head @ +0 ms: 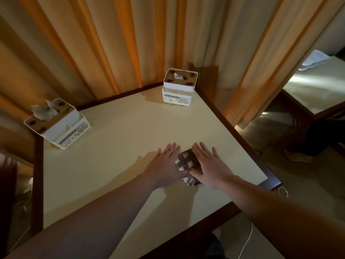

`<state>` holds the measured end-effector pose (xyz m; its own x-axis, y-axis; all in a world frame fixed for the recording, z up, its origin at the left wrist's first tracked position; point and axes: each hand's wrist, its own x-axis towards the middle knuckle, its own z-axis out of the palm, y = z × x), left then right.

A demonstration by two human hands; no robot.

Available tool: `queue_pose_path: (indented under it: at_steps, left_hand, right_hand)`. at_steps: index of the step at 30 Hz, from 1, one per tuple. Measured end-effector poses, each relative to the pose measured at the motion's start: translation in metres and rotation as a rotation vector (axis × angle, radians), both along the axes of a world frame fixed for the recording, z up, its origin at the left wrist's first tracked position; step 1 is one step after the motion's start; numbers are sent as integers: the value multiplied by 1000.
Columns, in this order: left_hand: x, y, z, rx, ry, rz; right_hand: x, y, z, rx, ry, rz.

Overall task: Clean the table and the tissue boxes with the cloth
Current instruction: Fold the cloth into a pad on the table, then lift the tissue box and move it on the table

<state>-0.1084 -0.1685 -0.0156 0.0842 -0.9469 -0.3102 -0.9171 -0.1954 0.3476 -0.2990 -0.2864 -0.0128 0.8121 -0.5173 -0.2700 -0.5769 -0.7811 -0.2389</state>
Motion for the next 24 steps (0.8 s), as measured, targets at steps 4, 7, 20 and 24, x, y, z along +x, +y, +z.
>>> queue_pose_path:
  at_steps: [4, 7, 20, 24]
  left_hand:
    - [12, 3, 15, -47, -8, 6]
    - [19, 1, 19, -85, -20, 42]
    - [71, -100, 34, -169, 122, 432]
    - [98, -143, 32, -181, 118, 503]
  right_hand:
    - [-2, 3, 12, -16, -16, -33]
    - [1, -2, 17, -17, -31, -81]
    - [72, -124, 34, 10, -180, -321]
    - [106, -173, 33, -64, -208, -333]
